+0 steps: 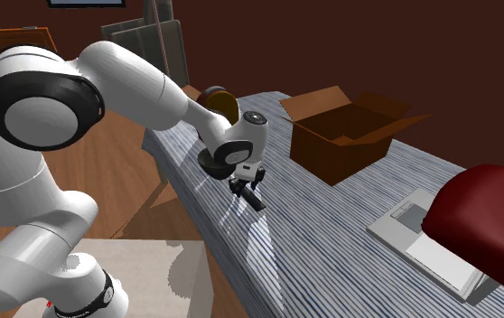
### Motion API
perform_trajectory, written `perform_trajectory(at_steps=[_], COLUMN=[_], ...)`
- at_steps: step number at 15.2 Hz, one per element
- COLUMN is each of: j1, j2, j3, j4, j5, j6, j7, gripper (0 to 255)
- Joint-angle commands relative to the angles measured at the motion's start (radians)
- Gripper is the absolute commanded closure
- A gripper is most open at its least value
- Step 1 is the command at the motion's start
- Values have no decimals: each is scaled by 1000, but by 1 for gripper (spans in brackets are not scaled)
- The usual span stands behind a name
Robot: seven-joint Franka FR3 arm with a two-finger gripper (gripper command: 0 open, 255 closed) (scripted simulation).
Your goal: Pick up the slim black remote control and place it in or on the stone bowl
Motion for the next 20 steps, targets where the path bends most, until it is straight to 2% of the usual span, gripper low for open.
perform_trajectory(at_steps=[1,6,20], j1=[0,0,-30], j2=[6,5,-147], j3=[-1,-1,15], j4=[-3,-2,68], j5=[-1,0,101], j6=[6,5,-190], j7=[0,0,-44], gripper=[255,255,255])
